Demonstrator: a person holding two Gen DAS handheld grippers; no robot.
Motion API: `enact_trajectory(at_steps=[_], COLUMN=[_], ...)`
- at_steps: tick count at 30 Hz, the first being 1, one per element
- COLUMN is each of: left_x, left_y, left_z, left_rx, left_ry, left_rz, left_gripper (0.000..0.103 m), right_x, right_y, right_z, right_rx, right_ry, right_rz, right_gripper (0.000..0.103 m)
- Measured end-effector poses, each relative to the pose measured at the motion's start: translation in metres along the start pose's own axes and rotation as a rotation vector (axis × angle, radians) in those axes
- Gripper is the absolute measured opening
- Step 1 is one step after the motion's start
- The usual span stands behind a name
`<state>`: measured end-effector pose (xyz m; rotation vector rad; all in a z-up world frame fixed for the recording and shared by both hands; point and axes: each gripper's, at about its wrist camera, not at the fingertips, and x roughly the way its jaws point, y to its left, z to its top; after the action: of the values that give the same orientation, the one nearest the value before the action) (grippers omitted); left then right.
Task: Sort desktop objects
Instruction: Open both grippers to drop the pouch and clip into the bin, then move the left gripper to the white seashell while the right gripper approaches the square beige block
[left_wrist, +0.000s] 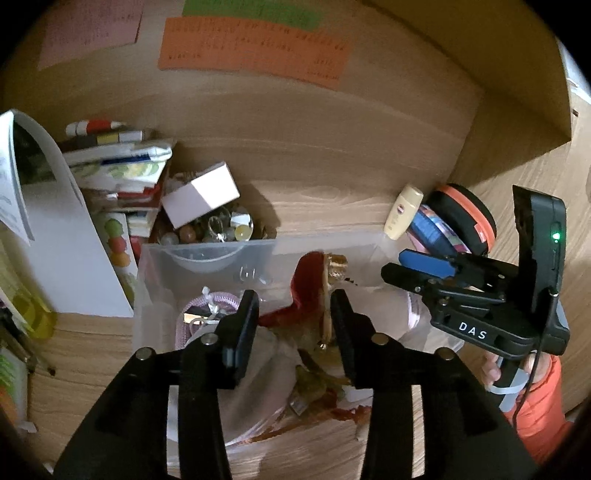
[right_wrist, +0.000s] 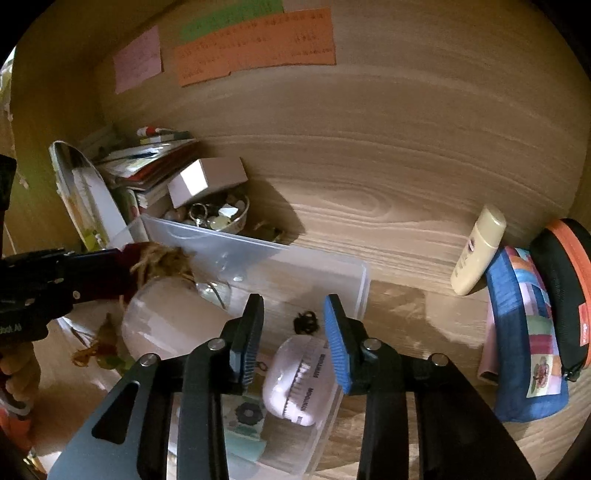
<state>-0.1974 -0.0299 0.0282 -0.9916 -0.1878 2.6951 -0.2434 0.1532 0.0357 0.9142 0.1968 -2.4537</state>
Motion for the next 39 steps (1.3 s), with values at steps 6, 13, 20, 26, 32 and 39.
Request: enact_trajectory(at_steps=[6,13,20,26,32,39], left_x=[-0.016,-0.034,-0.052,-0.076,-0.089,-0.086], left_y=[-0.008,-0.017,-0.018,-0.016,-0.008,0.007], left_z=[0.000,-0.001,-0.006,-0.016,-0.031,-0.053], left_rx=[0.045,0.096,0.127,0.166,0.177,0.168], left_ry=[-0.066,-0.128,-0.160,-0.213,-0.213,-0.155], left_rz=[0.046,0.108,0.140,0.168,0.184,0.196], left_gripper=[0.053,0.066,0.087,0.091,0.097,0.097], right_x=[-0.013,-0.035,-0.058,-0.069,-0.067,-0.045], right_y=[0.008,0.011,0.008,0.012,0.019,0.030], right_z=[0.003,-0.002,-0.017,-0.036,-0.059,-0.081], right_rx=[-0.012,0.004,0.041,0.051,0.078,0.119], right_ry=[-0.030,-0.051,-0.053,-0.022,0.026,0.097], right_rz=[-0.034,-0.095,-0.129,-0.132,-0.123,-0.093], right_gripper=[0.049,0.076,0.083,0.083,0.083,0.083])
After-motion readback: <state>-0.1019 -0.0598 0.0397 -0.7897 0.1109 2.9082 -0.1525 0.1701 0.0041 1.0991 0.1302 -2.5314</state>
